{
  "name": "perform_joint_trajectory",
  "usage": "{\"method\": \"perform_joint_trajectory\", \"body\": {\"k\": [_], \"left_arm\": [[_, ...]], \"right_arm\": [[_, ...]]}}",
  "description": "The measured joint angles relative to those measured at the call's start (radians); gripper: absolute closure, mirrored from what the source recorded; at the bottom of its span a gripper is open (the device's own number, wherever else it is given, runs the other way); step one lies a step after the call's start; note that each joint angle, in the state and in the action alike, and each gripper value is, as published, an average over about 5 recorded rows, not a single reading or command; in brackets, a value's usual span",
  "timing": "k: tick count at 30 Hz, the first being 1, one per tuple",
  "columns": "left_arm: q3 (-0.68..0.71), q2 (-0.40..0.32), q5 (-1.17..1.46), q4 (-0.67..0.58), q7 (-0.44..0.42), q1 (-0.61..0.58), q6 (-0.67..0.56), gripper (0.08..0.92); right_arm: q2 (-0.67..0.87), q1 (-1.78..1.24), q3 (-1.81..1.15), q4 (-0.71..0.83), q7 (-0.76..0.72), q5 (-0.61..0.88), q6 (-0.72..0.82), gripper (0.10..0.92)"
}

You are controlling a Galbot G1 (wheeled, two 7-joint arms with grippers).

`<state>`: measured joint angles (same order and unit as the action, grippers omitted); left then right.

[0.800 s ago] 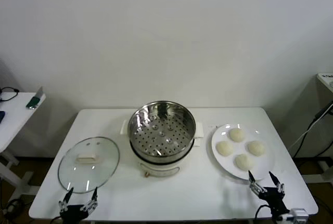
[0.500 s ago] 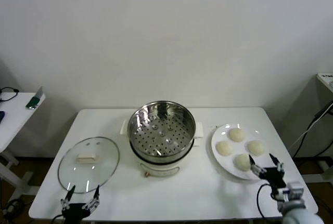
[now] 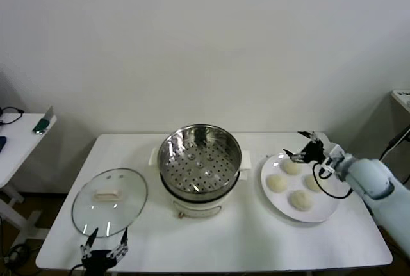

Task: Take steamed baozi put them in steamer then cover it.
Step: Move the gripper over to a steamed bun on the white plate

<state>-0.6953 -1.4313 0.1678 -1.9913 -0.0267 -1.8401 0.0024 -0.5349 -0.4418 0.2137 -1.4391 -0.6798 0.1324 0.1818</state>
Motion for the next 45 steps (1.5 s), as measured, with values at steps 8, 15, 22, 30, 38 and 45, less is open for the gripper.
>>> {"method": "perform_joint_trajectory", "body": {"k": [8, 15, 22, 30, 38, 45], "left_arm": [[-0.002, -0.002, -0.005, -0.002, -0.003, 0.003, 0.003, 0.177], [-0.001, -0.011, -0.013, 0.001, -0.007, 0.014, 0.008, 0.177], [-0.005, -0.02, -0.01, -0.007, -0.008, 0.018, 0.009, 0.177], [-0.007, -0.023, -0.009, -0.012, -0.009, 0.015, 0.011, 0.177], [-0.004, -0.023, -0.011, -0.004, -0.009, 0.014, 0.009, 0.177], [-0.005, -0.023, -0.014, -0.004, -0.007, 0.01, 0.009, 0.177]], "right_arm": [[0.007, 0.373, 0.411, 0.165, -0.242, -0.06, -0.062, 0.203], [-0.079, 0.552, 0.641, 0.286, -0.326, -0.044, -0.043, 0.203], [-0.2, 0.604, 0.719, 0.429, -0.357, -0.064, -0.035, 0.203], [-0.294, 0.574, 0.701, 0.574, -0.371, -0.13, -0.049, 0.203], [-0.357, 0.524, 0.632, 0.676, -0.367, -0.176, -0.063, 0.203], [-0.394, 0.499, 0.59, 0.734, -0.365, -0.202, -0.068, 0.203]]}}
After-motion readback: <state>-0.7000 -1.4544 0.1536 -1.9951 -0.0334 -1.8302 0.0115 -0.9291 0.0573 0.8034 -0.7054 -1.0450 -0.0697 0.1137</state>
